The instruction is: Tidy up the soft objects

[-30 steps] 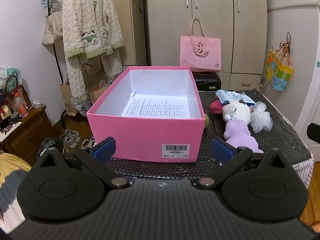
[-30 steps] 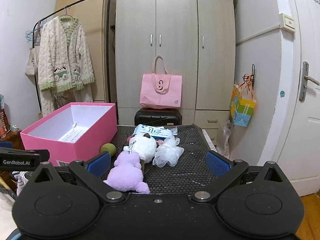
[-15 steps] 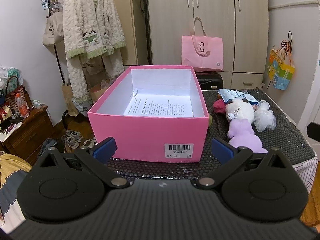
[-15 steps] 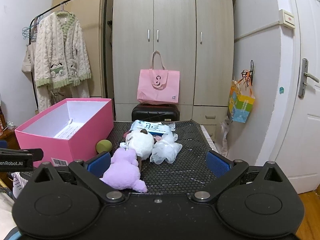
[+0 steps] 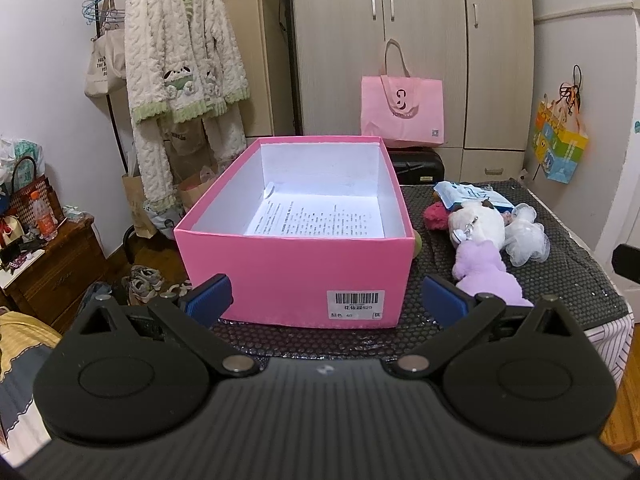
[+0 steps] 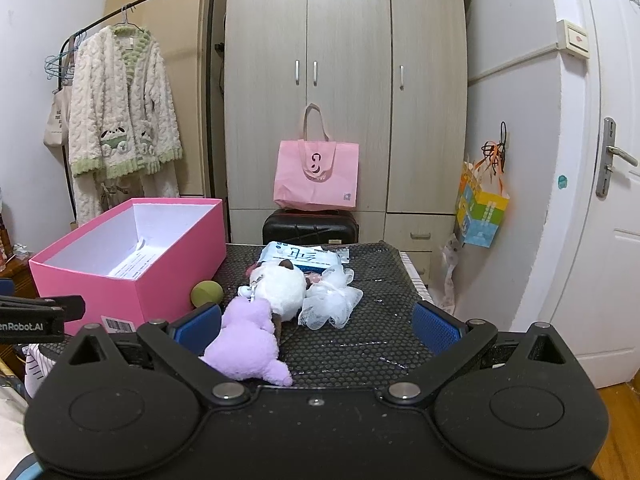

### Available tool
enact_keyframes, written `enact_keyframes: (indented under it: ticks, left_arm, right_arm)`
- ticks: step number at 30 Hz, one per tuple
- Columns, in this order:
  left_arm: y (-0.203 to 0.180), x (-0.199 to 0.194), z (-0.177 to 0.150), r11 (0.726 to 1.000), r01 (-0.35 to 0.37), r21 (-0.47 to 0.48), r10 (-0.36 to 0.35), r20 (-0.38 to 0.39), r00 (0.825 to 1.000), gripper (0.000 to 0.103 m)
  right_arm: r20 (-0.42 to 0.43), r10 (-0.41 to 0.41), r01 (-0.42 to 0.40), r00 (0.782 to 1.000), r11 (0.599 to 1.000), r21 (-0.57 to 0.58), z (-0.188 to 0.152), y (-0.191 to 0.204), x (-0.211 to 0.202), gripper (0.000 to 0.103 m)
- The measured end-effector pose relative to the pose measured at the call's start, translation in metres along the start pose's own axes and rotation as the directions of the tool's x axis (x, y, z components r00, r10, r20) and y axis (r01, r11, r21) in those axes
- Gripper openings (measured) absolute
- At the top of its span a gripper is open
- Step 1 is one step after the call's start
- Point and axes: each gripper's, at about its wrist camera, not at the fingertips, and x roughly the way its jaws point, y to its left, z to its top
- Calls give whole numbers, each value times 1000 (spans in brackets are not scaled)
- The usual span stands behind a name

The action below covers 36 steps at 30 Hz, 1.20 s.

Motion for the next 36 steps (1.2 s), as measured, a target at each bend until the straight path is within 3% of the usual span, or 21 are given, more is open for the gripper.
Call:
enact_keyframes:
  ticks: [6, 9, 12, 16, 19, 23, 27, 31, 34, 36]
  left_arm:
    - [0, 0, 0, 1000, 0, 2, 0, 2, 1000, 103]
    - [-4, 0, 3, 1000, 3, 19, -2, -4, 1000, 103]
    - [-8, -1, 9, 999, 33, 42, -33, 1, 999, 103]
    - [-17, 4, 19, 994, 98, 42, -98, 4, 995, 103]
    - [-28, 7, 22, 981, 184, 69, -187, 45, 981, 103]
    - [-50, 16, 20, 961, 247, 124, -256, 61, 965, 103]
    - [-66, 31, 19, 923, 362, 131, -371, 49, 927, 103]
    - [-86, 51, 16, 903, 404, 145, -410, 15, 912, 101]
    - [-96, 67, 11, 890, 427, 159, -429, -28, 903, 100]
    - [-100, 75, 4, 886, 433, 166, -430, -51, 901, 100]
  right_arm:
    - [4, 3, -3, 1000, 1000, -4, 0, 0, -1, 103]
    - [18, 63, -62, 998, 997, -52, 6, -4, -6, 103]
    - [33, 117, -112, 993, 987, -115, 12, -9, -12, 103]
    - [34, 129, -122, 991, 979, -166, 11, -11, -9, 103]
    - [43, 181, -170, 983, 968, -183, 0, -13, 1, 103]
    - [58, 276, -263, 959, 949, -173, -18, -20, 18, 103]
    - [16, 326, -316, 945, 927, -201, -31, -18, 45, 103]
    - [-28, 371, -367, 928, 902, -228, -45, -12, 74, 103]
    - [-12, 421, -408, 907, 871, -274, -56, -9, 83, 103]
    - [-4, 418, -402, 908, 871, -283, -61, -8, 93, 103]
